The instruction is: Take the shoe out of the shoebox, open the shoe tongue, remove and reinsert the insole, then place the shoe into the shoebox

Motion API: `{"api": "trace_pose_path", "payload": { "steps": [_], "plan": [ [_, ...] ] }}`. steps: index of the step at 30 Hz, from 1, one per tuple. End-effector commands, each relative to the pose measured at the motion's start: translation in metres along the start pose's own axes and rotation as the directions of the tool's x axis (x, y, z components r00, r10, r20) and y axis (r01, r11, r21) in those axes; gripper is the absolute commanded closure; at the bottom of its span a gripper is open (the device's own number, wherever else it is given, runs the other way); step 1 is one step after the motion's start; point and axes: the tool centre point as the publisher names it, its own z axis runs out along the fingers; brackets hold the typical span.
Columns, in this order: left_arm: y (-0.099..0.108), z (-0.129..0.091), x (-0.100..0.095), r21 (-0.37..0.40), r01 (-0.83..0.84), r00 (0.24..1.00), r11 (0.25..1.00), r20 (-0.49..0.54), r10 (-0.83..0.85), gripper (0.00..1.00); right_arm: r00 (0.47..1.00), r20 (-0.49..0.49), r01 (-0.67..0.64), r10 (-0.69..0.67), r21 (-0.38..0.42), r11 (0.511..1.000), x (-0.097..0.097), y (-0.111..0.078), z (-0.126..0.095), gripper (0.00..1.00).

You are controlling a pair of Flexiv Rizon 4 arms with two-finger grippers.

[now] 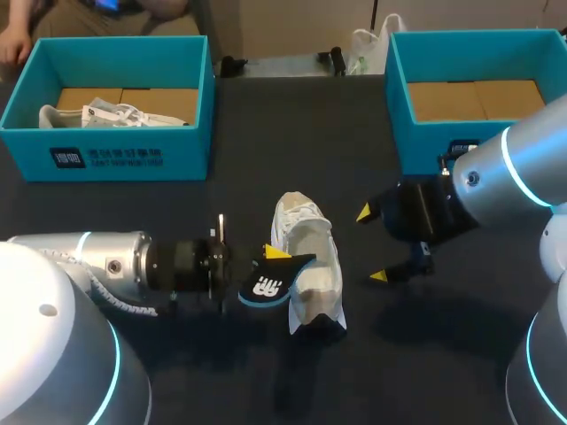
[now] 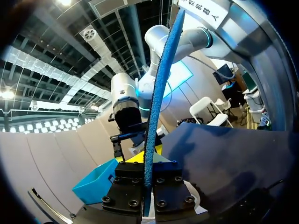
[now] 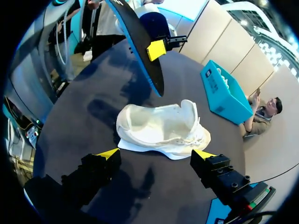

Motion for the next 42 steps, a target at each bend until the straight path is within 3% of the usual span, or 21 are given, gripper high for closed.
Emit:
{"api": "trace_pose_path", "payload": {
  "steps": [1, 19, 35, 42],
  "plan": [
    [0.011, 0.007, 0.004, 0.002, -0.008, 1.0, 1.0, 0.012, 0.007, 1.0, 1.0, -0.007, -0.016, 0.016, -0.016, 1.0, -0.008, -0.002, 0.026, 0.0],
    [0.018, 0.015, 0.004, -0.007, -0.04, 0.999, 0.999, -0.013, 0.04, 1.0, 0.995, 0.053, -0.088, 0.089, -0.021, 0.996, -0.01, 0.002, 0.058, 0.0],
    [0.036, 0.039, 0.004, -0.006, -0.025, 0.998, 1.0, -0.056, 0.025, 1.0, 0.992, 0.077, -0.101, 0.102, -0.023, 0.995, -0.009, 0.001, 0.058, 0.0],
    [0.044, 0.039, 0.008, -0.026, -0.034, 0.997, 0.999, -0.069, 0.032, 1.0, 0.992, 0.077, -0.101, 0.102, -0.023, 0.995, -0.009, 0.001, 0.058, 0.0]
  ]
}}
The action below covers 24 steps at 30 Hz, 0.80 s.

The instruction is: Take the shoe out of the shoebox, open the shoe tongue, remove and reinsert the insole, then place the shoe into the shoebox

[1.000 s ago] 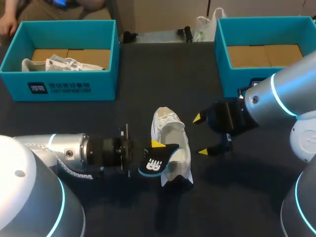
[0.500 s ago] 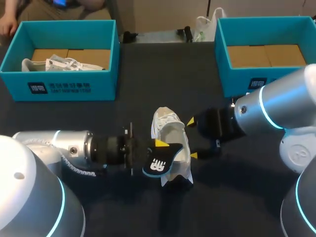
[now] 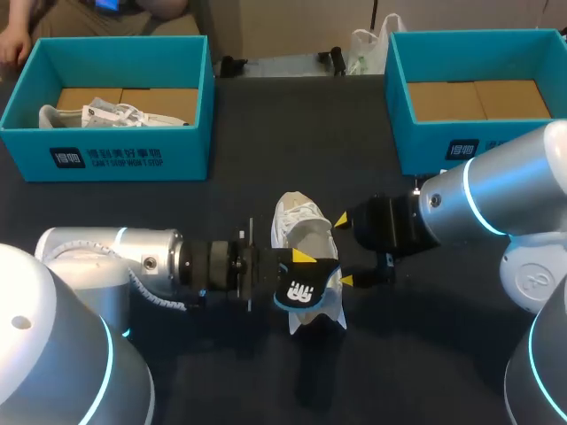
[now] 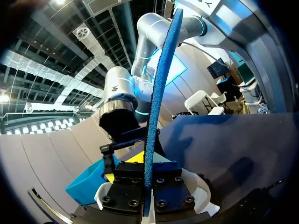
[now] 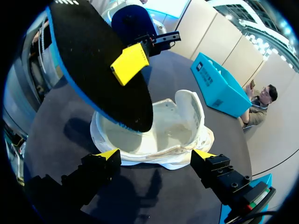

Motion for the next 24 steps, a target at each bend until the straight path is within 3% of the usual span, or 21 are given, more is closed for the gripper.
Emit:
{"api": "trace_pose_path", "payload": {
  "steps": [1, 12, 20, 24],
  "plan": [
    [0.006, 0.004, 0.001, -0.002, -0.001, 1.0, 1.0, -0.006, 0.001, 1.0, 1.0, 0.001, -0.001, 0.001, 0.001, 1.0, 0.001, 0.0, 0.0, 0.0],
    [0.016, 0.003, 0.005, -0.025, -0.003, 1.0, 1.0, -0.004, 0.003, 1.0, 1.0, 0.012, -0.002, 0.002, 0.004, 1.0, 0.003, -0.001, -0.002, 0.0],
    [0.016, 0.003, 0.006, -0.028, -0.024, 1.0, 0.999, -0.011, 0.024, 1.0, 1.0, -0.002, 0.018, -0.018, 0.102, 0.995, 0.015, -0.01, -0.014, 0.0],
    [0.016, 0.002, 0.006, -0.032, -0.026, 1.0, 0.999, -0.012, 0.026, 1.0, 0.999, -0.012, 0.03, -0.029, 0.104, 0.994, 0.016, -0.014, -0.017, 0.0]
  ]
}}
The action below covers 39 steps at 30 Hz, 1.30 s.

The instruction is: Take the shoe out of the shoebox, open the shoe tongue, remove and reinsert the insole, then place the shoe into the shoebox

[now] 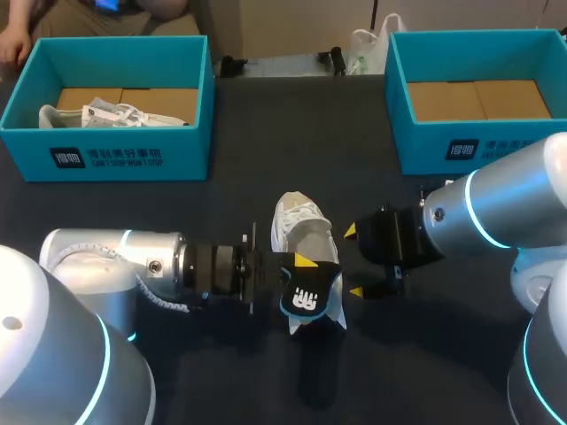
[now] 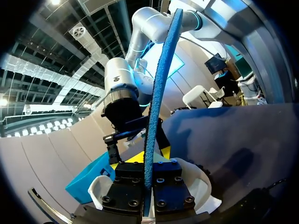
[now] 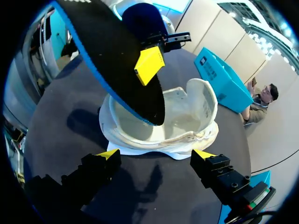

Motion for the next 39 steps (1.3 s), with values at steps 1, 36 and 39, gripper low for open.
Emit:
{"api": "trace_pose_path", "payload": {
  "steps": [1, 36, 39],
  "plan": [
    [0.001, 0.001, 0.0, -0.006, -0.001, 1.0, 1.0, -0.002, 0.001, 1.0, 1.0, -0.016, 0.011, -0.01, 0.034, 0.999, -0.001, 0.001, -0.01, 0.0],
    [0.049, 0.012, 0.007, -0.083, -0.04, 0.999, 0.996, -0.024, 0.038, 1.0, 1.0, -0.016, 0.019, -0.018, 0.024, 1.0, -0.005, 0.0, -0.009, 0.0],
    [0.055, 0.013, 0.006, -0.097, -0.049, 0.999, 0.994, -0.025, 0.047, 1.0, 1.0, -0.016, 0.019, -0.018, 0.024, 1.0, -0.005, 0.0, -0.009, 0.0]
  ]
}}
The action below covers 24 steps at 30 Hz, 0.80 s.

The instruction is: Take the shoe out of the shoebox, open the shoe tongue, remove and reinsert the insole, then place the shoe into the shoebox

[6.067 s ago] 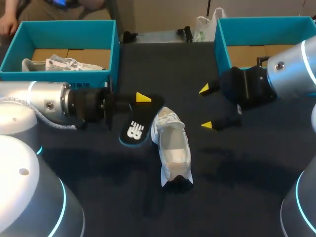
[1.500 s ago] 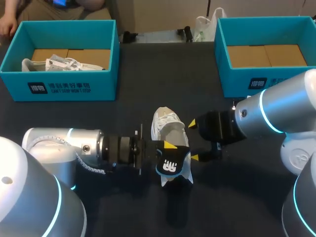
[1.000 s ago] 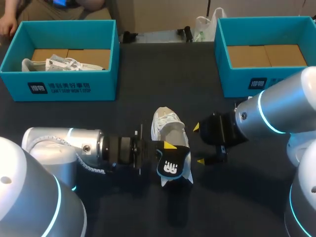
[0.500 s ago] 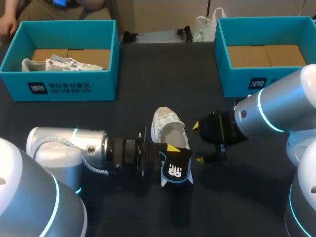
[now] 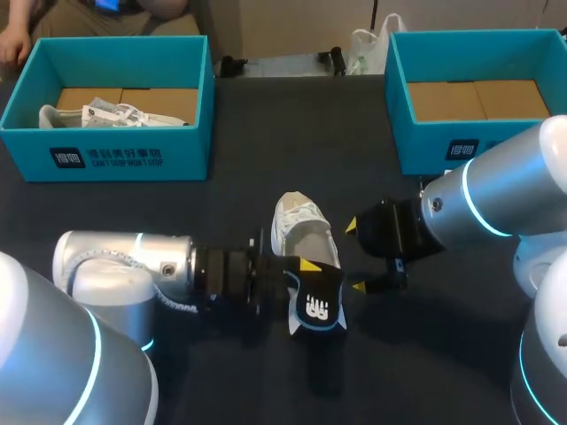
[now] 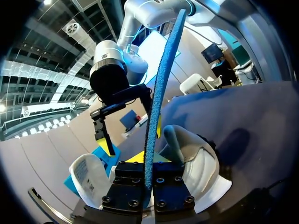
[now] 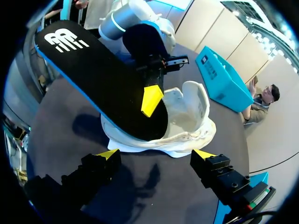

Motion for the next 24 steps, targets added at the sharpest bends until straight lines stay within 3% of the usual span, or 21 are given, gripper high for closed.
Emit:
{"api": "trace_pose_path", "payload": {
  "steps": [1, 9, 13, 16, 24],
  "plan": [
    [0.009, 0.006, -0.001, -0.012, -0.003, 1.0, 1.0, -0.007, 0.003, 1.0, 1.0, -0.001, 0.001, -0.001, -0.004, 1.0, 0.001, -0.001, 0.0, 0.0],
    [0.02, 0.004, -0.001, -0.047, -0.002, 1.0, 0.999, -0.003, 0.002, 1.0, 1.0, -0.001, 0.001, -0.001, -0.004, 1.0, 0.001, -0.001, 0.0, 0.0],
    [0.016, 0.001, -0.003, -0.05, 0.003, 1.0, 0.999, 0.004, -0.003, 1.0, 1.0, -0.001, 0.001, -0.001, -0.004, 1.0, 0.001, -0.001, 0.0, 0.0],
    [0.008, -0.002, -0.004, -0.043, 0.005, 1.0, 0.999, 0.006, -0.004, 0.8, 1.0, -0.001, 0.001, -0.001, -0.004, 1.0, 0.001, -0.001, 0.0, 0.0],
    [-0.008, -0.007, -0.008, -0.024, 0.001, 1.0, 1.0, 0.007, -0.001, 0.85, 1.0, -0.001, 0.001, -0.001, -0.004, 1.0, 0.001, -0.001, 0.0, 0.0]
  ]
}}
